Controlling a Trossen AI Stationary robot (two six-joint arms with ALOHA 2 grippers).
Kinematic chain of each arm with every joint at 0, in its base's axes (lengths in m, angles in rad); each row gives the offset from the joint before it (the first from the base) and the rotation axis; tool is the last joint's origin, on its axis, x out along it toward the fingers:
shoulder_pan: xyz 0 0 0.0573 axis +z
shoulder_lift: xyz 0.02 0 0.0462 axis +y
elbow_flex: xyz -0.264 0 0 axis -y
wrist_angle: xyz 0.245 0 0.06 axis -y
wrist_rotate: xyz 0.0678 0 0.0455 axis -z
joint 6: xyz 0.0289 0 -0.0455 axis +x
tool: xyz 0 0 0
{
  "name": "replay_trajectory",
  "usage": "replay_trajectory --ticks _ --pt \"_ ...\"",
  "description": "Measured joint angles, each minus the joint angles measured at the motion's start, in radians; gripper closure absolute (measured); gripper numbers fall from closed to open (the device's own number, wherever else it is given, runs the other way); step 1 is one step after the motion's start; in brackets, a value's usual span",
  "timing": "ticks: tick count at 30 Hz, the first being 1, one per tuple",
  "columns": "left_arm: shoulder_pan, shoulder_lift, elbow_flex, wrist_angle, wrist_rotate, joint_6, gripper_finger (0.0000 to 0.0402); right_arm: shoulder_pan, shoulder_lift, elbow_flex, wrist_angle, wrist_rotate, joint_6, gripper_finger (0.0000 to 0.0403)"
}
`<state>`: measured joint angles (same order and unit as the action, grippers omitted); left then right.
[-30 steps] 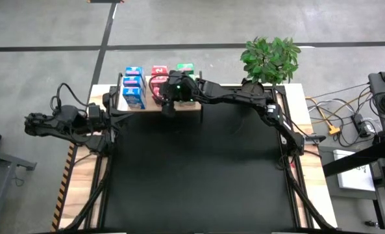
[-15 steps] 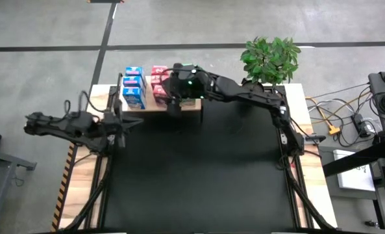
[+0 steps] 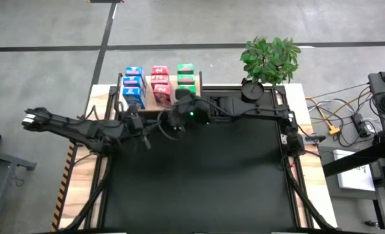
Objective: Stack cereal on shelf
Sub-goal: Put the red cereal box on the shelf aligned with the other red cereal boxes
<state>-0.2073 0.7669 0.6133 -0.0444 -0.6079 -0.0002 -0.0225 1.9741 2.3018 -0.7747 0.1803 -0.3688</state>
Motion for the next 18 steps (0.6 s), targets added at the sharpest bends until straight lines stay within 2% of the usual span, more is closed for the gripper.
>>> replay_trajectory --ticks 4,7,15,18 --pt "0.0 0.055 0.012 -0.003 -0.048 0.008 0.0402 0.03 -0.048 -0.089 -0.011 0.082 -0.01 0.0266" --pt "0.0 0.069 0.02 -0.01 -0.057 0.015 0.0402 0.029 -0.098 -0.179 0.034 0.094 0.006 0.0294" --pt "0.0 0.083 0.02 -0.028 -0.058 0.01 0.0402 -0.043 -0.175 -0.366 0.145 0.163 0.011 0.0386" --pt "0.0 0.108 0.019 0.0 -0.058 0.017 0.0402 -0.084 -0.175 -0.398 0.195 0.162 0.0 0.0392"
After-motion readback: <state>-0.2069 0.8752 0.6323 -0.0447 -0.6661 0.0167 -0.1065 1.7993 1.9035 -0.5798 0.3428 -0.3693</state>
